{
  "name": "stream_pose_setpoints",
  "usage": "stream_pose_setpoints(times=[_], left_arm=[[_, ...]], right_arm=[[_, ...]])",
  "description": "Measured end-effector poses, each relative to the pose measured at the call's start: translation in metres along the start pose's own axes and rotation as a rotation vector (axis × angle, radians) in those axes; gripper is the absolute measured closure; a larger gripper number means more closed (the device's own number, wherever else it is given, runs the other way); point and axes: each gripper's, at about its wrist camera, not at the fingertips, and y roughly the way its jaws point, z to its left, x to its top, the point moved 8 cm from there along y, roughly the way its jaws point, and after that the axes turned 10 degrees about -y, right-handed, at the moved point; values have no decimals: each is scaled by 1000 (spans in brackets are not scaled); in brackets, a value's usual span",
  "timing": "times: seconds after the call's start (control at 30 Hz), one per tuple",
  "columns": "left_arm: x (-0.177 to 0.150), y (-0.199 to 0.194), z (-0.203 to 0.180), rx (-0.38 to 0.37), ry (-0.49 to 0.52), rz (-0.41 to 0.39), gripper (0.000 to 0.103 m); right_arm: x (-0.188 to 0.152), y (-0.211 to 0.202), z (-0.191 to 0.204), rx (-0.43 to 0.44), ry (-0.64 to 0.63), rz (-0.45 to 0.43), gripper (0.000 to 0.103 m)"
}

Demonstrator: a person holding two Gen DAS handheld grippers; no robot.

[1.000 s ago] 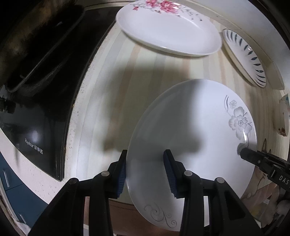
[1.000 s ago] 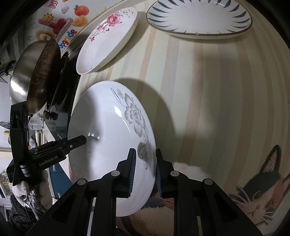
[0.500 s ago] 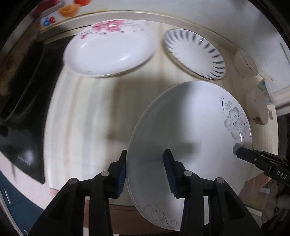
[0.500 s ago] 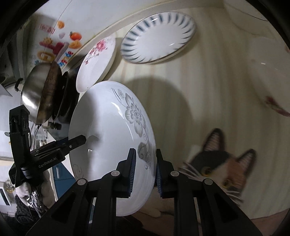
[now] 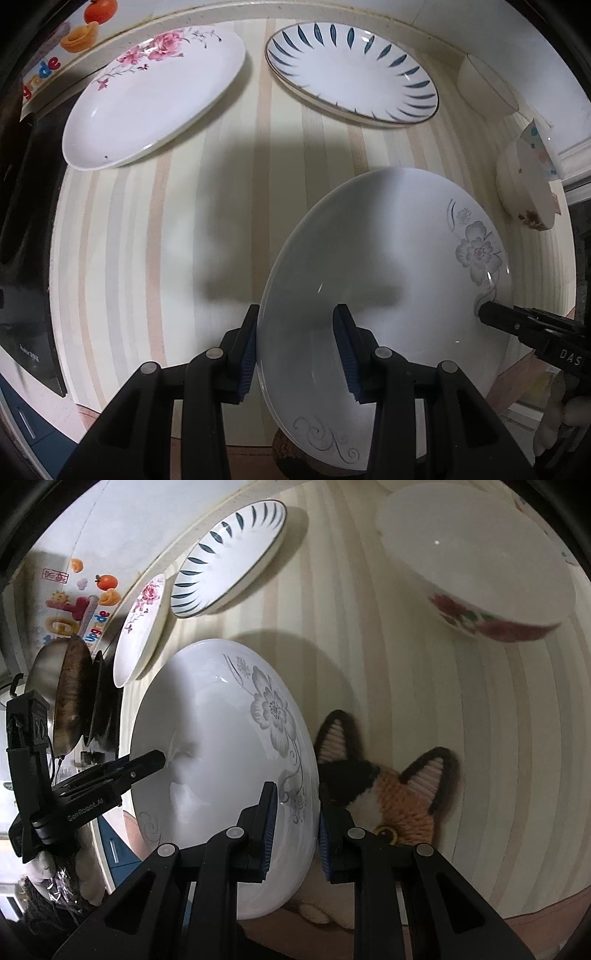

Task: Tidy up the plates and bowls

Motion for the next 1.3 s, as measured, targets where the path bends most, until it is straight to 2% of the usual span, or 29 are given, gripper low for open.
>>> stream_pose_setpoints(times=[0.23,0.6,0.67,0.73,0.87,0.93,0.97,1.0,1.07,1.13,1.2,1.3], left_arm=[[0,15,-1,42,-3,14,67],[4,22,-8,63,-30,18,67],[5,15,-5,66,-37,15,67],[8,-9,4,46,-67,-15,67],[32,-55,35,27,-168,-108,66],[54,-69,58,20,-242,-153,64],[63,-71,67,23,-270,-166,64],[72,-68,82,29,-307,-176,64],[85,-61,101,20,-375,-181,64],[93,-46,117,2,-456,-174,64],[101,-40,138,6,-515,-177,64],[115,-26,153,41,-549,-178,64]], right_arm=[[1,1,-9,8,-6,1,81],[4,7,-4,4,-27,28,80],[4,8,-2,17,-19,47,79],[4,2,-3,5,-15,65,78],[15,-39,9,-84,-72,26,78],[34,-67,32,-96,-118,-33,77],[49,-77,49,-89,-154,-70,72],[63,-81,66,-65,-188,-91,62],[95,-76,101,17,-247,-112,52],[134,-57,134,79,-317,-123,51],[167,-33,156,93,-372,-117,51],[231,27,182,97,-428,-62,51]])
